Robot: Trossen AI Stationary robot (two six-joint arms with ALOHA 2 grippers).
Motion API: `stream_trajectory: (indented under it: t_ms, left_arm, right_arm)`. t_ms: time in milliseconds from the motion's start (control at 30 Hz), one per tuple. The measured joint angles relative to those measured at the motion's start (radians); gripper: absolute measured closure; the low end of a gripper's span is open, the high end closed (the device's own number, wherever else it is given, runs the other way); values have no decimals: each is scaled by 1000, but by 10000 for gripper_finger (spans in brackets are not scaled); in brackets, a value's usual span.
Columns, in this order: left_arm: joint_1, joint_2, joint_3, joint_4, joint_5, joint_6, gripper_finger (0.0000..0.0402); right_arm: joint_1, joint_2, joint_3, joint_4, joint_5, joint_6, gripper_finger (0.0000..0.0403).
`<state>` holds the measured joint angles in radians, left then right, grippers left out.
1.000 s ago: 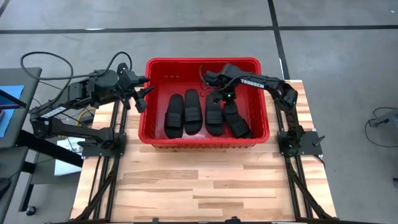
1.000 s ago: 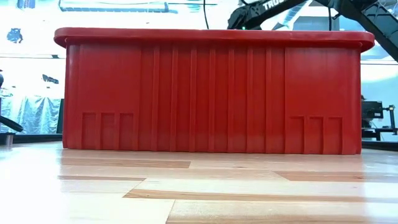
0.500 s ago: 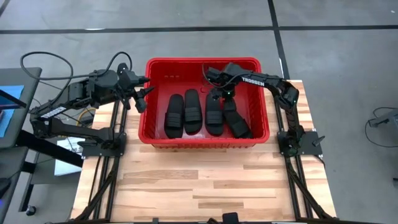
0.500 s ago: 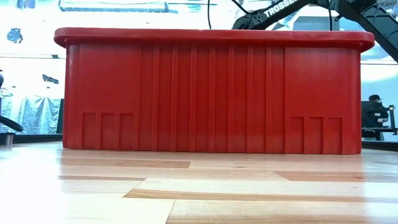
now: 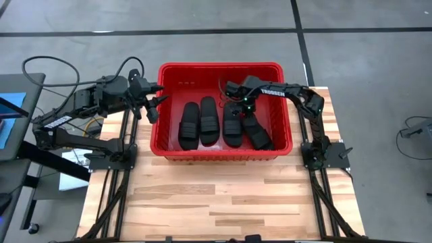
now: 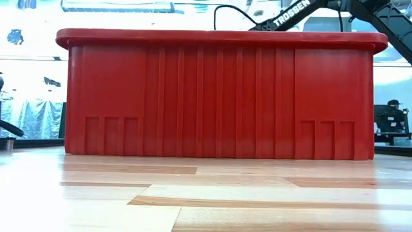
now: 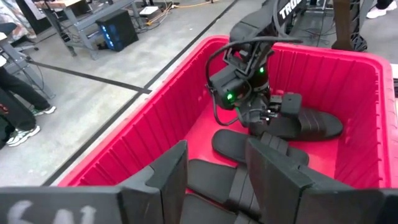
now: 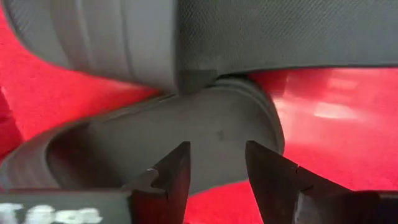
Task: Pick and place slides into bin
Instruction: Adjust the slide inside the organizer bin
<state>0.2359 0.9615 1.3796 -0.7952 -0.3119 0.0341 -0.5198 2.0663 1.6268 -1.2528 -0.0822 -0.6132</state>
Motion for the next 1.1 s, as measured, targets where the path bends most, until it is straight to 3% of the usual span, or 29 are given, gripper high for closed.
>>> stream_trajectory:
  t_ms: [333,633,1100]
  left_arm:
    - [0,0,0,0,0,-2,248]
    - [0,0,0,0,-1,-6,248]
    - [0,0,0,0,-1,-16,248]
  right_arm:
    - [-6,0,-48,82,1,-15,264]
    - [-15,0,-48,77,79,-24,259]
    - [-35,0,12,10,84,-50,255]
